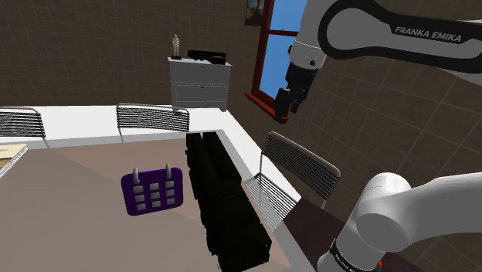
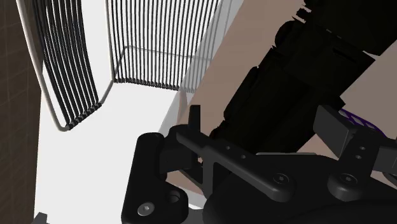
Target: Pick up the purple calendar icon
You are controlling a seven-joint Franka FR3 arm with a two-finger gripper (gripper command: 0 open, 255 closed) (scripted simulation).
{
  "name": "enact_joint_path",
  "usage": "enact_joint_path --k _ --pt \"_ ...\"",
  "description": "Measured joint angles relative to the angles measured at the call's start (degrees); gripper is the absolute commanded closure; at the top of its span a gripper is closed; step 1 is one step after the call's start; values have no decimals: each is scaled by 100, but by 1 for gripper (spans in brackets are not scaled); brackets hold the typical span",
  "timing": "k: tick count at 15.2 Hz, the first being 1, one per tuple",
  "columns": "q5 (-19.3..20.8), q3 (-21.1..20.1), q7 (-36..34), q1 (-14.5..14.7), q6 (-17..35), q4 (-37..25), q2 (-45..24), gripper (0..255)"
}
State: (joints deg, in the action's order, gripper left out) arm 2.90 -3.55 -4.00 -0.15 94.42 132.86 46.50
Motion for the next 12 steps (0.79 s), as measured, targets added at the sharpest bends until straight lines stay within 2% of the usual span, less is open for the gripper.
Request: enact_joint_path --k 5,12 --pt "-82 -294 -271 65 353 6 -378 0" --pt "-114 -988 -942 145 1178 -242 -1532 0"
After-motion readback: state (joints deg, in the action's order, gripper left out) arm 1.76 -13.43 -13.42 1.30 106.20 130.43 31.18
